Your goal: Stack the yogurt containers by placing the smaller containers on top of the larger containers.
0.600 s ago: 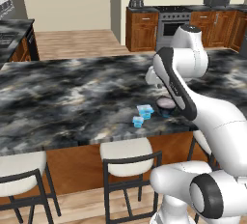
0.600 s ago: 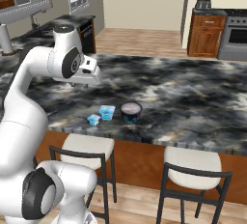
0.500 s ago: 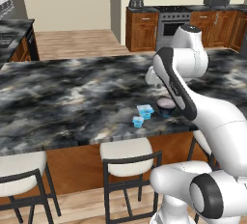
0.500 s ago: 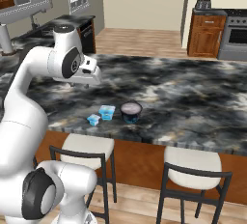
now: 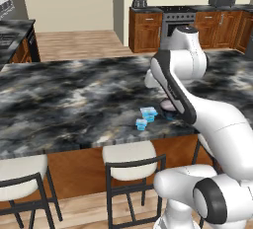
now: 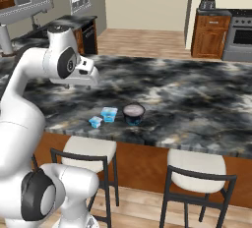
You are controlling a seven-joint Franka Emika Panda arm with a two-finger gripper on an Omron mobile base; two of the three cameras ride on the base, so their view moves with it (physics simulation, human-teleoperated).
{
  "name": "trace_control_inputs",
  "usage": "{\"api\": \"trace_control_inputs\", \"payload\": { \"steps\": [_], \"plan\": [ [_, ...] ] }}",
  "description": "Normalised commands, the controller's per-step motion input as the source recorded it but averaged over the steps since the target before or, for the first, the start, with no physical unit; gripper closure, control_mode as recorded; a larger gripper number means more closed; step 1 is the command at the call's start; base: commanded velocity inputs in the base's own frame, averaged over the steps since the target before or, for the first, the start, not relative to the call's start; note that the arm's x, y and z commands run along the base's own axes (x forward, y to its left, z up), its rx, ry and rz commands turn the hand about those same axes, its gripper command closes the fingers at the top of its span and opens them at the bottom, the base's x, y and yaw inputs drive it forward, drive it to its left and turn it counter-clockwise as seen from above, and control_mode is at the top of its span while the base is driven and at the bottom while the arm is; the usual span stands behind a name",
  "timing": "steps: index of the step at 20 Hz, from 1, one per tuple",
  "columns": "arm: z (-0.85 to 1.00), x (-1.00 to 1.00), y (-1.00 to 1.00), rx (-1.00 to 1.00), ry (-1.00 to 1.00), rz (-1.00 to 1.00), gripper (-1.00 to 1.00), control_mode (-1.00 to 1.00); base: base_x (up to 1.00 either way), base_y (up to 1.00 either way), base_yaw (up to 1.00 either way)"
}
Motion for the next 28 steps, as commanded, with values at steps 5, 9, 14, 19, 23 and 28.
{"api": "trace_control_inputs", "payload": {
  "steps": [5,9,14,19,23,28],
  "plan": [
    [0.00,-0.01,0.17,0.00,0.04,-0.05,-1.00,-1.00,0.00,0.00,0.00],
    [-0.04,-0.01,0.11,0.00,0.07,-0.07,-1.00,-1.00,0.00,0.00,0.00],
    [-0.08,0.08,0.12,-0.08,0.08,-0.10,-1.00,-1.00,0.00,0.00,0.00],
    [-0.13,0.12,0.09,-0.17,0.04,-0.15,-1.00,-1.00,0.00,0.00,0.00],
    [-0.17,0.11,0.03,-0.12,0.05,-0.13,-1.00,-1.00,0.00,0.00,0.00],
    [-0.21,0.07,0.00,-0.02,0.08,-0.07,-1.00,-1.00,0.00,0.00,0.00]
  ]
}}
